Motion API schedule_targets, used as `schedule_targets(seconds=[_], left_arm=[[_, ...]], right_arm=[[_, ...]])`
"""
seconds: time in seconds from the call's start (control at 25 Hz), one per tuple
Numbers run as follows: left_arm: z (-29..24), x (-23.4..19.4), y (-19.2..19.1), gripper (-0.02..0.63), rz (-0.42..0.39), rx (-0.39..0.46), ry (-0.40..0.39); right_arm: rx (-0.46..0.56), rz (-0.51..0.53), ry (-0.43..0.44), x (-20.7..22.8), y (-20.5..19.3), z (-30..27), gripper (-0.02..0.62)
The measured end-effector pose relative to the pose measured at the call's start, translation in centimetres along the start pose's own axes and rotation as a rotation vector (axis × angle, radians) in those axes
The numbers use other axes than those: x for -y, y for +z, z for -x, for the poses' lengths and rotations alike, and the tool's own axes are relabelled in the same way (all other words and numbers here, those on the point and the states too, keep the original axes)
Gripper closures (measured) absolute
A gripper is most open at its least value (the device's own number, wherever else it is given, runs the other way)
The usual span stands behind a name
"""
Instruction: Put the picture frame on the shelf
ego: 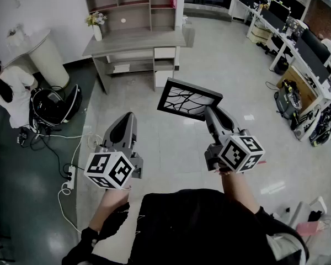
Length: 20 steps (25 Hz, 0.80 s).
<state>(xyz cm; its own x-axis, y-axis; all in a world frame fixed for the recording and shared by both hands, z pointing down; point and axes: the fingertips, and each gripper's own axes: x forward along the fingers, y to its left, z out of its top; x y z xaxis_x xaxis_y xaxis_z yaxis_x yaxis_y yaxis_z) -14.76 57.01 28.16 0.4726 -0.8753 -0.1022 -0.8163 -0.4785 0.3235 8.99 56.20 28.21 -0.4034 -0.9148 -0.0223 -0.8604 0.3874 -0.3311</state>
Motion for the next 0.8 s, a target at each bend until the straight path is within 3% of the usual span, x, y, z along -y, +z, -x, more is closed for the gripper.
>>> schedule_targets(seconds=[0.44,0.68,0.8], left_arm=[[0.1,-1.8,-0.8,0.594,-0.004,0.005,-0.012],[-4.0,5.3,-0.5,0.594,-0.038,0.025,-0.03],[-4.9,6.3,-1.4,0.594,-0.04,0.031,-0.013]], right_arm=[[0.032,-0.037,-0.007,0.4,-0.8,-0.5,0.512],[0.036,-0.046,-0.002,6.5,3.3,2.0,0.512],[0.02,-0.04,0.017,8.2,3.7,2.0,0.512]])
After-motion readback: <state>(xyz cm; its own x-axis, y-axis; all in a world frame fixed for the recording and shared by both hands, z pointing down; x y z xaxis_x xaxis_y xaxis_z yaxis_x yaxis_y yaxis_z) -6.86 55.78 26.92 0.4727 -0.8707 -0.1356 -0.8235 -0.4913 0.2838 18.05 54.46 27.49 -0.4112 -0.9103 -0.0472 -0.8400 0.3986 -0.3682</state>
